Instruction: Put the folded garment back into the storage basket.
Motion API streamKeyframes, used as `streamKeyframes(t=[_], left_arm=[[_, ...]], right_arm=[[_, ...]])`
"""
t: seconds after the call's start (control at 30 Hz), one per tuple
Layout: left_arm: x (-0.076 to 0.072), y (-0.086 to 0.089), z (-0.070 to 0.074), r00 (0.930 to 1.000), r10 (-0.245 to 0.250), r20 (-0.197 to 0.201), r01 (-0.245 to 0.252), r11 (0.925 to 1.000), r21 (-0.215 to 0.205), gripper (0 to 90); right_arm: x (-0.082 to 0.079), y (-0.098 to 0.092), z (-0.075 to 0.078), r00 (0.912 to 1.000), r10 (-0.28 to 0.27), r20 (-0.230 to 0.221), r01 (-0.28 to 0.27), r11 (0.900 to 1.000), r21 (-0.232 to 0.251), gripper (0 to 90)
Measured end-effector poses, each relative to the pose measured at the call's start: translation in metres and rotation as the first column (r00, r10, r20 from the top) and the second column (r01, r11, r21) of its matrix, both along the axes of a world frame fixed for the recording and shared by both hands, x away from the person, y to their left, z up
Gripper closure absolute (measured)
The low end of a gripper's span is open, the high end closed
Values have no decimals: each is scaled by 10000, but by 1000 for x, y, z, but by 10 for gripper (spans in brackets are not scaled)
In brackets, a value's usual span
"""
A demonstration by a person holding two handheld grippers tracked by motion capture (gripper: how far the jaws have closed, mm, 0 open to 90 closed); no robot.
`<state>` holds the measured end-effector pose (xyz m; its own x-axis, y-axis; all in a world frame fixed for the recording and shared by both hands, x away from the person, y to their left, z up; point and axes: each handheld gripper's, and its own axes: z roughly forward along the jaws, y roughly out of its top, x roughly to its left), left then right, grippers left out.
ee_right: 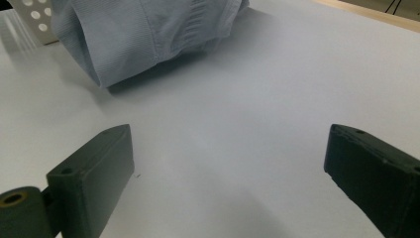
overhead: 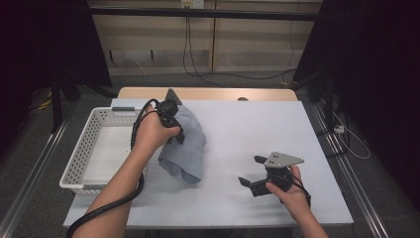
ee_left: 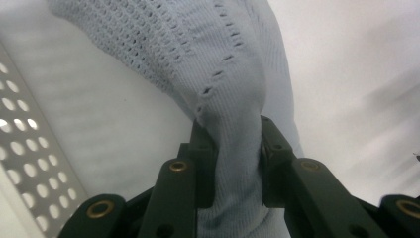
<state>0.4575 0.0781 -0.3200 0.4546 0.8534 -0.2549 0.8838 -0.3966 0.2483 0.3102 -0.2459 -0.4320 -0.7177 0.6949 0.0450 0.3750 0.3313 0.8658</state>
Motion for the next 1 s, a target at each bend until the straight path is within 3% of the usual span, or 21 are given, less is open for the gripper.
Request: streamKeyframes(t=[0.43,1.0], left_arm=[[10,6,13,9996,-200,207,193,9993,332,738],[26,-1,31,9964,-666,522,623,9949,788,737]], right_arm=[[0,0,-1,10000,-14,-21,14,10000,-36,48],[-1,-4,1,10000,-56,29,56,10000,48,47]])
